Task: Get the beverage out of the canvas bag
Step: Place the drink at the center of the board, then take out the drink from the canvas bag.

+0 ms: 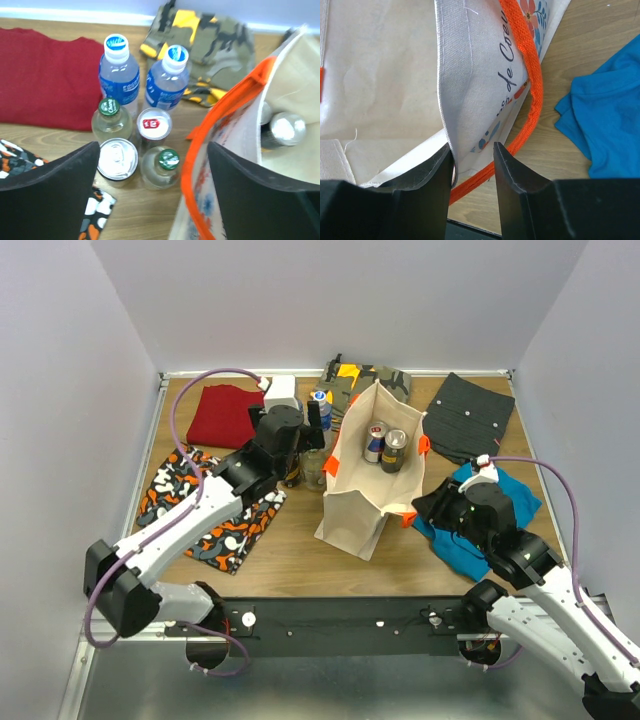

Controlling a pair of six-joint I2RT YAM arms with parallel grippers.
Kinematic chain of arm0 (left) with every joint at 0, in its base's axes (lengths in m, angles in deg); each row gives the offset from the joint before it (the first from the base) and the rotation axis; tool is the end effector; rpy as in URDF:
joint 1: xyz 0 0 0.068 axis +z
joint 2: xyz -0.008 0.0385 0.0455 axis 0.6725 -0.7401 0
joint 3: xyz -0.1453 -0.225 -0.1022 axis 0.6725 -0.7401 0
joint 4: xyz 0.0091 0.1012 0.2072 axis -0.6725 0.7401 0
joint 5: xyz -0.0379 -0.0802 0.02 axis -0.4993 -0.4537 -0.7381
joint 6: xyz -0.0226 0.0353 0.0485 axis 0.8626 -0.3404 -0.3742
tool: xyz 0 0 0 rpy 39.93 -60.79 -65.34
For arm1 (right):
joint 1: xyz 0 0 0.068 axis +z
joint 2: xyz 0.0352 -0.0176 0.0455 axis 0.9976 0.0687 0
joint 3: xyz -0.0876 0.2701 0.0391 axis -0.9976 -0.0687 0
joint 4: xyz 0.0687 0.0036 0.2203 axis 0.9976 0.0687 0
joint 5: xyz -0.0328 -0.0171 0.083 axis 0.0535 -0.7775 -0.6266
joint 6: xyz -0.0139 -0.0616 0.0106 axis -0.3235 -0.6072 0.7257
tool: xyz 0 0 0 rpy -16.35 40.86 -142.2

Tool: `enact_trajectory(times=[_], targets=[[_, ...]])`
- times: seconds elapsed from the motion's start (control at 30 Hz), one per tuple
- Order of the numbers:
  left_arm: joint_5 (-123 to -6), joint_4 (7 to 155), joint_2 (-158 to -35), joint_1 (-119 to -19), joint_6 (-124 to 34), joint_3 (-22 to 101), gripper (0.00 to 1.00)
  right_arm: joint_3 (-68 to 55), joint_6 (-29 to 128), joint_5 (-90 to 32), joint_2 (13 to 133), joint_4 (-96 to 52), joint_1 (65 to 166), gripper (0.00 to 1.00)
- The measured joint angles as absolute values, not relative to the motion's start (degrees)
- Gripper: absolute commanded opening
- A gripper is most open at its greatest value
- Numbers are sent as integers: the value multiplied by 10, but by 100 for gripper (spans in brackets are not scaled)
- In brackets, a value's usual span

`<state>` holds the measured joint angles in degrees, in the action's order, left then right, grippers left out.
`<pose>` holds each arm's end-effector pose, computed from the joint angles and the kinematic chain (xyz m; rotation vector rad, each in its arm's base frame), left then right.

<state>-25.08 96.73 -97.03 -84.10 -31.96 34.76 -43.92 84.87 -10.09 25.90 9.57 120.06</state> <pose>0.2234 -0.1655 0.3706 -0.0790 1.8955 -0.2655 0.0921 0.0503 0.2860 0.2798 2.0928 0.6171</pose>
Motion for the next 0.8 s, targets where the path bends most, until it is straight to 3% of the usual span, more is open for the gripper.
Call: enact_trajectory(times=[0.3, 0.5, 0.8], targets=[[-348, 989, -923, -843, -317, 388, 99, -439, 848, -101, 259, 96, 1201, 46], [-408, 1049, -988, -851, -311, 494, 99, -441, 848, -101, 256, 95, 1201, 47], [-490, 1085, -1024, -874, -312, 528, 99, -441, 849, -101, 256, 96, 1201, 47]])
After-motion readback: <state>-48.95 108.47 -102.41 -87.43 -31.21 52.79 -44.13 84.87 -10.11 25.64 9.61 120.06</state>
